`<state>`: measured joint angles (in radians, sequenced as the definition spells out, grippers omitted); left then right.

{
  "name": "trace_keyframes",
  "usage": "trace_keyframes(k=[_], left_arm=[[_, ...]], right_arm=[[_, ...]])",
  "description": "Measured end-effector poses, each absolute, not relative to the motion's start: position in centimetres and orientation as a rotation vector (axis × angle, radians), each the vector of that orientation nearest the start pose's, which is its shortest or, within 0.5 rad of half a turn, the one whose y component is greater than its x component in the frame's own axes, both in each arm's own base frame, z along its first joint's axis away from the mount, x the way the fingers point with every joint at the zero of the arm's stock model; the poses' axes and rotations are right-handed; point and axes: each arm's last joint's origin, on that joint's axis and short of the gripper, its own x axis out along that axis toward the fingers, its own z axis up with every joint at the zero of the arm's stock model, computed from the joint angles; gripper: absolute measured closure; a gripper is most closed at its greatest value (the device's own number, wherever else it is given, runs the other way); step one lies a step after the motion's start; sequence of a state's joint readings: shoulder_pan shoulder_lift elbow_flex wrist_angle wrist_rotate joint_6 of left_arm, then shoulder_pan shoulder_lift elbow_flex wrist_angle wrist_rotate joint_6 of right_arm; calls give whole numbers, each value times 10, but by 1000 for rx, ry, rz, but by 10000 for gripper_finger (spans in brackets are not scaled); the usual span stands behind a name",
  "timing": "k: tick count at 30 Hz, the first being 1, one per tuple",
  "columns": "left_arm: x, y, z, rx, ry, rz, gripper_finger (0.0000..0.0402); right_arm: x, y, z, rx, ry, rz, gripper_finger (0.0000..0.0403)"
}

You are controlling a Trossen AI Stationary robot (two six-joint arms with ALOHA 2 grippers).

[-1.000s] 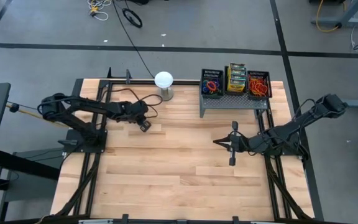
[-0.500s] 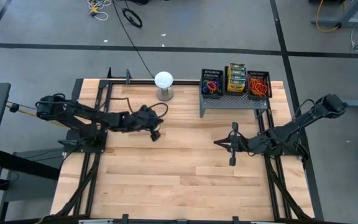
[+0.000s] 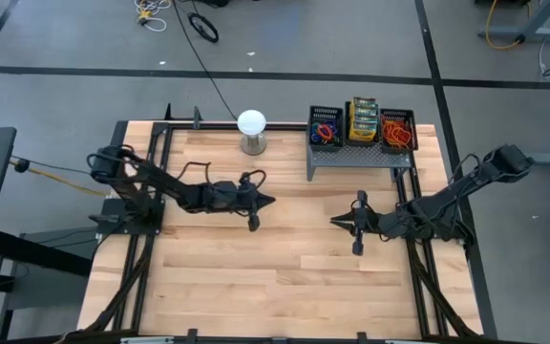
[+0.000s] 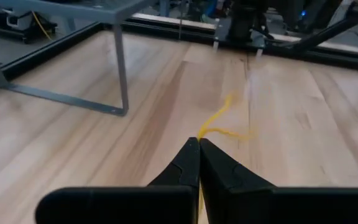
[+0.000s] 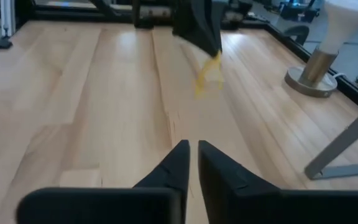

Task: Pick & Place Office Desk Supplies
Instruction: Put the yellow rubberband into the right black basket on the shelf

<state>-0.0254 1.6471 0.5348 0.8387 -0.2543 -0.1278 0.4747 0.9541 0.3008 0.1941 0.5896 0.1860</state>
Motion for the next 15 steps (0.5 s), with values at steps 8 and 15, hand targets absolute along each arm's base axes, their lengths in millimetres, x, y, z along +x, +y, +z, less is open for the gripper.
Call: trace_keyframes(k=[8,15], left_arm=[[336,-4,141,-40,270,161,398],[361,-7,142,-25,295,129,396]], right_arm=[[184,76,164,-93,378,-142,289],[197,82,150,-91,358,-181,208]])
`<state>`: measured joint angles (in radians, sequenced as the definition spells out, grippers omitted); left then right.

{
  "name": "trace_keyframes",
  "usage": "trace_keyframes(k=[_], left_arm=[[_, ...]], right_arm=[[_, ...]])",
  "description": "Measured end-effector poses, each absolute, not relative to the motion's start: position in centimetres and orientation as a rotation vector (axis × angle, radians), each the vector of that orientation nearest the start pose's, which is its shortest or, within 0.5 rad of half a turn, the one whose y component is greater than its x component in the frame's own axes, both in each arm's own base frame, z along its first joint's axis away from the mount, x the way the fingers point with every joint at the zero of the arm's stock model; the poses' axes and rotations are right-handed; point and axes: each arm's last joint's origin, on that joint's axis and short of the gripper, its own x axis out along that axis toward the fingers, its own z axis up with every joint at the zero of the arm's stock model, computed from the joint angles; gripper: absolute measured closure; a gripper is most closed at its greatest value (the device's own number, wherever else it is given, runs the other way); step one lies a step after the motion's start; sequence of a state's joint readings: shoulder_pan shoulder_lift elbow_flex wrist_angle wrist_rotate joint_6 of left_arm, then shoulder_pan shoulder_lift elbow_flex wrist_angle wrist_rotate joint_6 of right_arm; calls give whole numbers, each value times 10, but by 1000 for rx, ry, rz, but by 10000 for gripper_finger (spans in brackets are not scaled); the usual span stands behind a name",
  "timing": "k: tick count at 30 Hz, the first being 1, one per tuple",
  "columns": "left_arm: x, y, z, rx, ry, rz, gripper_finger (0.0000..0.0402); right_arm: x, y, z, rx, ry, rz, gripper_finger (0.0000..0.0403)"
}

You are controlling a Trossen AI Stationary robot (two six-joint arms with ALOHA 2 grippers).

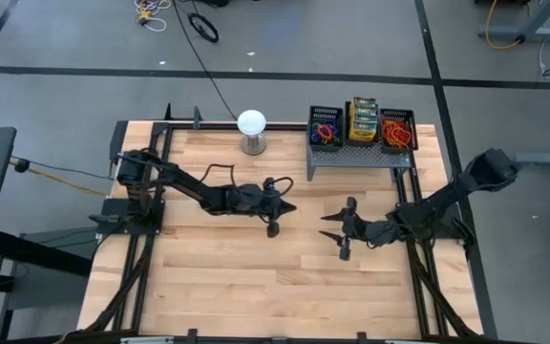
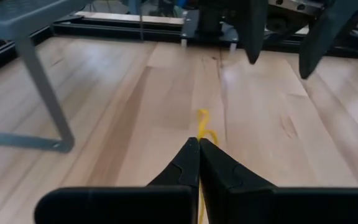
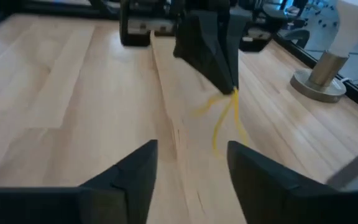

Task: Pick & Place Office Desk Supplies
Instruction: Put the yellow rubberband into the right black basket on the shelf

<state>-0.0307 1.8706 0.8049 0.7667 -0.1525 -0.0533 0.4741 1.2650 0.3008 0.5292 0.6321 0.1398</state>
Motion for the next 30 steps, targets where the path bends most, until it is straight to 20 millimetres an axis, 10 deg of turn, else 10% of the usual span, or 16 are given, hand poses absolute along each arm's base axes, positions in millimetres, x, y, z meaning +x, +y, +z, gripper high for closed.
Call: trace_keyframes(k=[15,25,30], left_arm=[[379,-19,156,26,251,95,397],[379,-24,155,4,256,86,388],[379,-23,155,-1,255,104,343]], right_arm=[[239,65,150,-20,330,-194,197],[248,61,150,-27,348,-192,384],[247,61,149,-40,361,-189,390]])
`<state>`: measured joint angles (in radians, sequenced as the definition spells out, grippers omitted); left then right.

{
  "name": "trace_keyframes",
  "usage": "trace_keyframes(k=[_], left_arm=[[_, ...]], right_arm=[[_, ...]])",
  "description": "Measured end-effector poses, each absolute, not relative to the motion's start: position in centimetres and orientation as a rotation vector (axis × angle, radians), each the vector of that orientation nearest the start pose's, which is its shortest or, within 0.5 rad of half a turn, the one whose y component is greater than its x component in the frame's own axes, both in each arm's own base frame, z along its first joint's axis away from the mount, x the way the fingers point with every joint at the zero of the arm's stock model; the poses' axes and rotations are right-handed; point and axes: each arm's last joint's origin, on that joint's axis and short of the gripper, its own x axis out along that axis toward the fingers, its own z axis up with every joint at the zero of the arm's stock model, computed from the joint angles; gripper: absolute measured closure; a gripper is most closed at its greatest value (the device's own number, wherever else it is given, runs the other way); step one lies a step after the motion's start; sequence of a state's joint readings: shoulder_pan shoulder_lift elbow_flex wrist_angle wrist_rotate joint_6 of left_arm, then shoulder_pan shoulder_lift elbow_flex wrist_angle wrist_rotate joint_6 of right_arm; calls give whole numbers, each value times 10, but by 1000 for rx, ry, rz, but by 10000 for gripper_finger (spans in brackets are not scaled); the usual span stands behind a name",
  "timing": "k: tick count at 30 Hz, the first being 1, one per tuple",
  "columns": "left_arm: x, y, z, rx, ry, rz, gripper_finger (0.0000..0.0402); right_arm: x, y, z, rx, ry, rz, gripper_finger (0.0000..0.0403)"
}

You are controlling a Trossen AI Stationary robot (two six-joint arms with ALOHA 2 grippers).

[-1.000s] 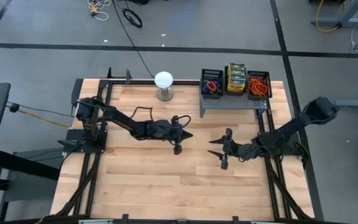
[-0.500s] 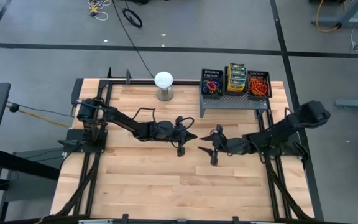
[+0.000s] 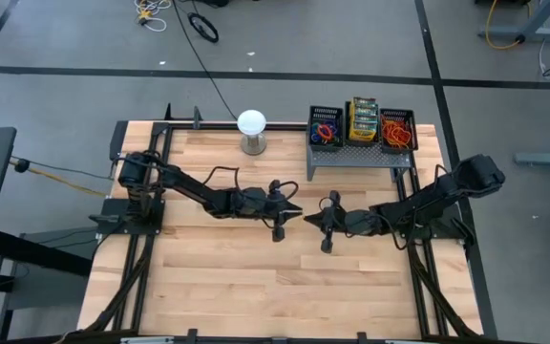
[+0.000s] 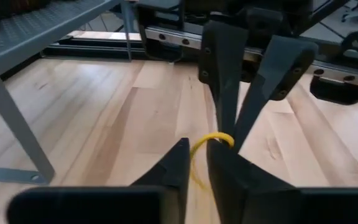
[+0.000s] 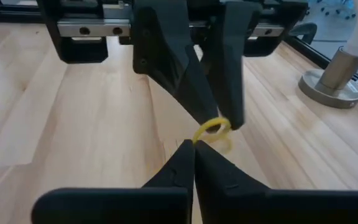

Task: Pick & Place Office Desk Supplies
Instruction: Put the yellow rubberband into the right black basket on the shelf

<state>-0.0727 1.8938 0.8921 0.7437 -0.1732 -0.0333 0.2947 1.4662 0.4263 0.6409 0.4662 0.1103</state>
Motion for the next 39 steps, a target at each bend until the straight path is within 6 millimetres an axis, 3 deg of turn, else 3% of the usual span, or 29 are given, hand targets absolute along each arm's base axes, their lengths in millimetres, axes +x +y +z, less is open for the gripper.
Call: trace_keyframes(k=[6,21,28,33,39], left_arm=[[377,-22,164,42,231,108,302],[374,-22,170,88,259,145,319],[356,-25,174,131,211,159,355],[323,-18,183,120,147,169,394],[284,4,195,87,104,237,392]], right_arm=[[247,61,149,-51,362,-192,399],[245,59,157,-89,329,-258,402],[218,51,201,-142,276,-345,402],[183,37,257,-181,285,-509,403],[136,11,327,-214,319,-791,403]])
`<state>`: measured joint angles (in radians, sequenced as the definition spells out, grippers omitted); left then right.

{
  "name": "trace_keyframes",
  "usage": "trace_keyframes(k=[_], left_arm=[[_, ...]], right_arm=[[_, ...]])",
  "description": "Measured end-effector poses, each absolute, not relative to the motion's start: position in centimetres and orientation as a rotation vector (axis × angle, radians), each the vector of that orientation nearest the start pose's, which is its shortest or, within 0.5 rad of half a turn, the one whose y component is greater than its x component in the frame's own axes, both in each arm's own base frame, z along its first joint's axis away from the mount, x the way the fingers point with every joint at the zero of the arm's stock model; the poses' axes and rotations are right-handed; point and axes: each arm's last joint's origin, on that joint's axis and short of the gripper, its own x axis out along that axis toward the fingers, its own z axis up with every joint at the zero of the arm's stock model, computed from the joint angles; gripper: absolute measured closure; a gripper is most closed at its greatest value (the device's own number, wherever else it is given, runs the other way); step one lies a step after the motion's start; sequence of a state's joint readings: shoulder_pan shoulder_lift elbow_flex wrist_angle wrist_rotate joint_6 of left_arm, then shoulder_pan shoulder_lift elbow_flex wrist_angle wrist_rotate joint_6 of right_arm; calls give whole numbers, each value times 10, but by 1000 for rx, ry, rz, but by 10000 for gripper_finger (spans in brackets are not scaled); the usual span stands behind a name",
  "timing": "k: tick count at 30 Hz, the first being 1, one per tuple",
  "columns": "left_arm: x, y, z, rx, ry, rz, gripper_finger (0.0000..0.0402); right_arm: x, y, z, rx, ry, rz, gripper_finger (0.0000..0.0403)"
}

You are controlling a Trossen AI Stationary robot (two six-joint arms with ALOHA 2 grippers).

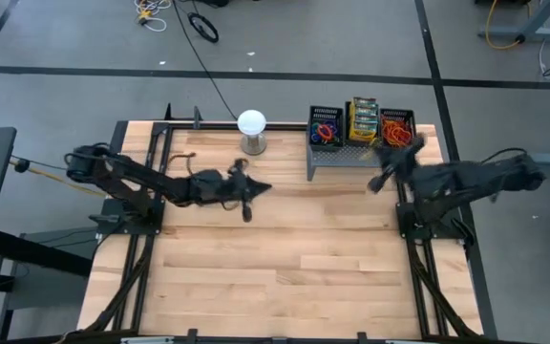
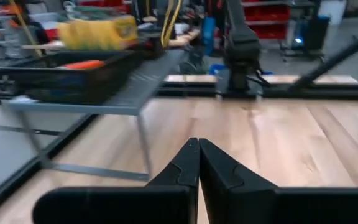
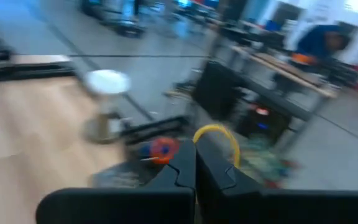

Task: Pick & Place Office Desk Supplies
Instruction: Put the yellow rubberband into the right black basket on the shelf

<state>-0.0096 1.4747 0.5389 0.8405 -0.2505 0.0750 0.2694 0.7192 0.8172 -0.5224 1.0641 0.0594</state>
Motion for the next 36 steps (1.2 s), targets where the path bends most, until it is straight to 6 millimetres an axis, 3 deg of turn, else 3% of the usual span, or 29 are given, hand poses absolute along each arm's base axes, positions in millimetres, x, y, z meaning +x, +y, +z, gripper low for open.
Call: trace_keyframes(k=[5,10,23,36], left_arm=[[257,22,209,69,39,263,396],[234,38,219,87,6,308,393],[174,64,215,52,-44,357,393],[153,59,222,44,-49,289,393]], right_arm=[[110,-8,361,-205,352,-960,403],[102,-25,367,-209,410,-1095,403],[101,-76,353,-199,639,-1399,403],[107,-121,305,-34,846,-1464,394]])
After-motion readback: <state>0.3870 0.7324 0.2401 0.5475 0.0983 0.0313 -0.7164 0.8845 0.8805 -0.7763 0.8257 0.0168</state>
